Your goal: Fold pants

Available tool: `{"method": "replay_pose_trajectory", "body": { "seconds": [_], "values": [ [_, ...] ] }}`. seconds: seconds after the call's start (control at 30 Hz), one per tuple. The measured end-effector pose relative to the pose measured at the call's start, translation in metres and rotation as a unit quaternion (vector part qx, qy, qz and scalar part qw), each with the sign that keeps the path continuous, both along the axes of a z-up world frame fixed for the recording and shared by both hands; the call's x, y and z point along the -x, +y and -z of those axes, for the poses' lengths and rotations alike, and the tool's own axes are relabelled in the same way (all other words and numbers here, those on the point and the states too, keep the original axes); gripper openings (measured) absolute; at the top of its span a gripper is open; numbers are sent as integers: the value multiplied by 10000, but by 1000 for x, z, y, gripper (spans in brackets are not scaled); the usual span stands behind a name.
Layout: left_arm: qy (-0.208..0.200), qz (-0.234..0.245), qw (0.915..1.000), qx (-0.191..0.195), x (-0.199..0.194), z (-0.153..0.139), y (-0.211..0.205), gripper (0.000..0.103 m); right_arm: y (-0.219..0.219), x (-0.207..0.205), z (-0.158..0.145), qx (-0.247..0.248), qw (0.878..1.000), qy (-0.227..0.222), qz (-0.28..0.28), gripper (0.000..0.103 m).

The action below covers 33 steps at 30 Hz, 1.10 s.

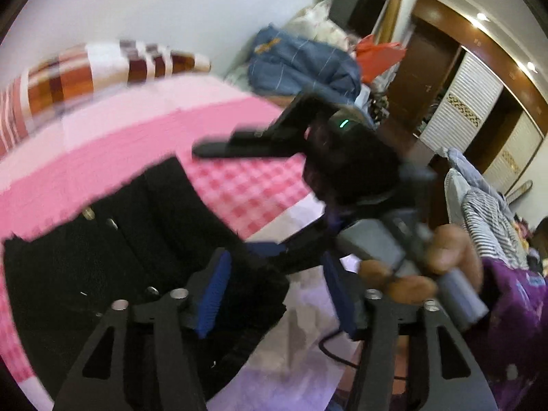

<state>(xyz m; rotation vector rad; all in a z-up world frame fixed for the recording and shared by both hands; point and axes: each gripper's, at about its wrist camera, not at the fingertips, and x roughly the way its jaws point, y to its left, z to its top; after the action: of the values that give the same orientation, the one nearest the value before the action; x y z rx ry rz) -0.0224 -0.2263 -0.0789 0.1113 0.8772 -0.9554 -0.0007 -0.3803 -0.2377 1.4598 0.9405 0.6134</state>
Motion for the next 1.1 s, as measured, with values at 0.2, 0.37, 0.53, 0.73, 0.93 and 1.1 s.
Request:
{"method": "replay_pose_trajectory", "body": {
  "seconds": [0.2, 0.37, 0.53, 0.73, 0.93, 1.1],
  "values": [
    [-518, -1129, 9919, 259, -13, -37, 74, 81, 16, 0, -23, 1212, 9917, -261, -348, 90],
    [87, -2453, 9686, 406, -41, -21, 170, 82, 38, 1, -42, 2614, 9617, -417, -714, 30],
    [661, -3283, 9409, 505, -45, 9, 234, 82, 33, 7, -44, 2908, 9535, -420, -673, 15],
    [932, -3375, 9355, 483, -34, 31, 251, 82, 2, 16, -32, 2448, 9694, 5, -179, 28],
    [952, -3049, 9464, 480, -20, 29, 232, 82, -10, 63, -60, 1226, 9921, -253, 13, 36],
    [1027, -2845, 9516, 546, -17, 30, 220, 82, 11, 69, -31, 1295, 9910, 335, -96, 37]
  ]
}}
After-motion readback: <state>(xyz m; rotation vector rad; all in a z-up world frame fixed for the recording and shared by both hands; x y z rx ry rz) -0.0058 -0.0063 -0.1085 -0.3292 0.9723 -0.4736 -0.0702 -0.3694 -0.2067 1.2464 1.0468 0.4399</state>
